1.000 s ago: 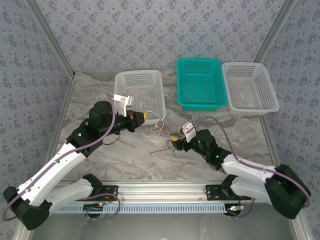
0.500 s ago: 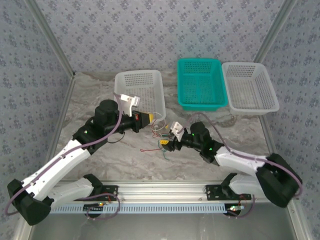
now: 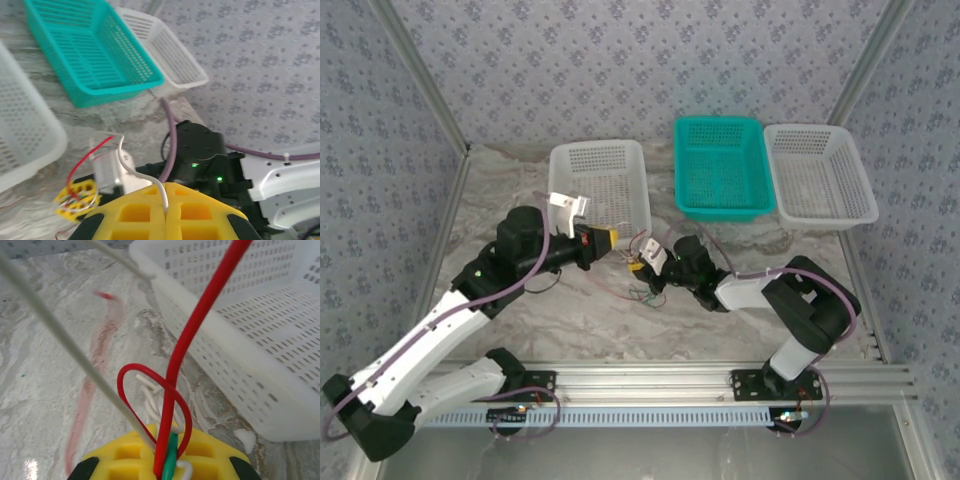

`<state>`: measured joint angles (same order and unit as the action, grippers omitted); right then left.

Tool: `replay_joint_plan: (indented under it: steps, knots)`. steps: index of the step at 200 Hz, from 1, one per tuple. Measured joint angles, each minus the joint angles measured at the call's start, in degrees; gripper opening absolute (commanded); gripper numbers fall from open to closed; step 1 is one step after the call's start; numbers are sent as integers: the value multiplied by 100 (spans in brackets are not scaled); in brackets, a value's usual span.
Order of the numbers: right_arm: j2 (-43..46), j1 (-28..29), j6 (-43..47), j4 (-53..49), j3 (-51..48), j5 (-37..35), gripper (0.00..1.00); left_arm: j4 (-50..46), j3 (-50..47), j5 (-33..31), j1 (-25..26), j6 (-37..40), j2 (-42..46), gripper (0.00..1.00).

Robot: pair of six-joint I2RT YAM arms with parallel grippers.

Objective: Untangle the cables

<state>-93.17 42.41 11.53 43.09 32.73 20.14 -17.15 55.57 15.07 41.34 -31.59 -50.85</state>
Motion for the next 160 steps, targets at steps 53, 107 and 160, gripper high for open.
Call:
replay_joint_plan:
  steps: [53, 107, 160]
  knots:
    - [321, -153, -284, 337, -232, -367, 7, -1484, 170, -1296, -597, 48, 804, 0]
    - [684, -186, -378, 313, -334, -393, 12, -2210, 566, -1878, -708, 164, 1027, 0]
    - [1062, -306, -614, 63, -811, -599, 10, -2575, 955, -2651, -726, 503, 1338, 0]
